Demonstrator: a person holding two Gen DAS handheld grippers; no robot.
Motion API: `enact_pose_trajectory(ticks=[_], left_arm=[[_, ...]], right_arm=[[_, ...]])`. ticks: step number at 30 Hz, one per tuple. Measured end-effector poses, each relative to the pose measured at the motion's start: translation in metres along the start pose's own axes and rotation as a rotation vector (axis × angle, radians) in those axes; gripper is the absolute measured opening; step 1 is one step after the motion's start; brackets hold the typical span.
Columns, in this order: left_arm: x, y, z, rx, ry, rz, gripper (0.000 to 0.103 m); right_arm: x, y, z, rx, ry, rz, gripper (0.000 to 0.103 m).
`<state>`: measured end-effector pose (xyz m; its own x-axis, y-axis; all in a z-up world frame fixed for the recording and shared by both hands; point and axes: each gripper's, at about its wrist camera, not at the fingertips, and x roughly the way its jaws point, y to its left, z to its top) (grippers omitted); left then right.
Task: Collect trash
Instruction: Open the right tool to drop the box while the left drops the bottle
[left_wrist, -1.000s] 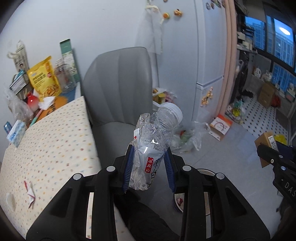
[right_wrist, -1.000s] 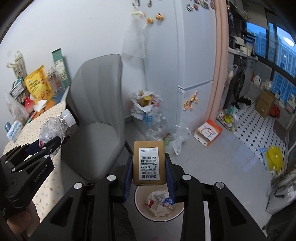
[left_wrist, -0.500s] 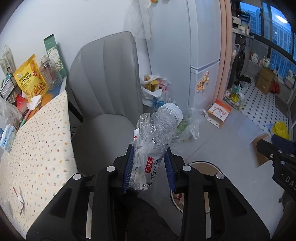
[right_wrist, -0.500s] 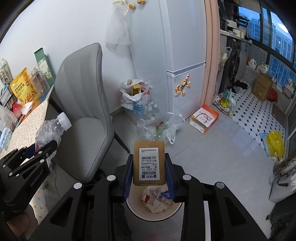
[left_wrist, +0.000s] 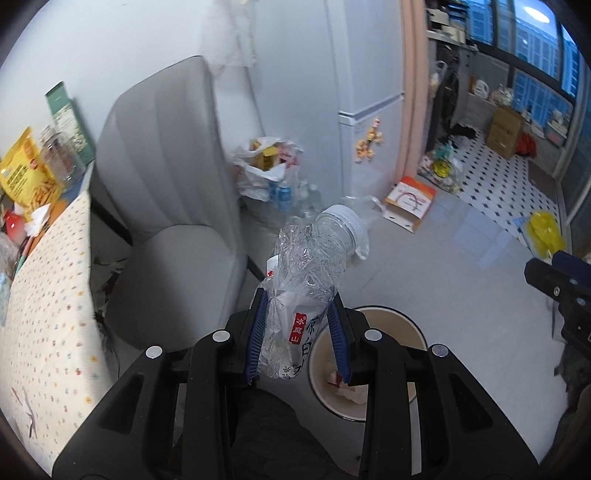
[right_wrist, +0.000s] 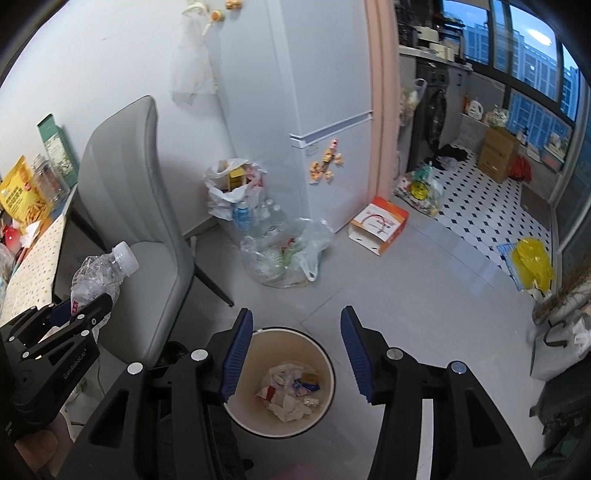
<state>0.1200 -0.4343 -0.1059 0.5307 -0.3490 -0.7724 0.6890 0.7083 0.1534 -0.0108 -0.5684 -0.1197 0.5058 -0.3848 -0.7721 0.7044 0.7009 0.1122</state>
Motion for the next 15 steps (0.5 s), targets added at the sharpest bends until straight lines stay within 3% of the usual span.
enact_pose_trajectory(ticks=[9,10,13,15], left_arm=[[0.012,-0.044,-0.007,0.095,0.061,-0.089,0.035],[0.012,-0.046,-0.007,0.101,0.062,-0.095,0.038],[0.008,-0.048,-0.007,0.110,0.048,-0.106,0.069],[0.004,-0.043,-0.005,0.103,0.035,-0.093,0.075]], right_arm=[[-0.005,-0.031,-0.005,0.051,-0.007,-0.038,0.051],[-0.003,-0.033,-0.006,0.055,-0.004,-0.040,0.051],[-0.001,-0.037,-0.008,0.064,0.001,-0.038,0.051],[-0.002,-0.037,-0.008,0.064,-0.001,-0.033,0.051]])
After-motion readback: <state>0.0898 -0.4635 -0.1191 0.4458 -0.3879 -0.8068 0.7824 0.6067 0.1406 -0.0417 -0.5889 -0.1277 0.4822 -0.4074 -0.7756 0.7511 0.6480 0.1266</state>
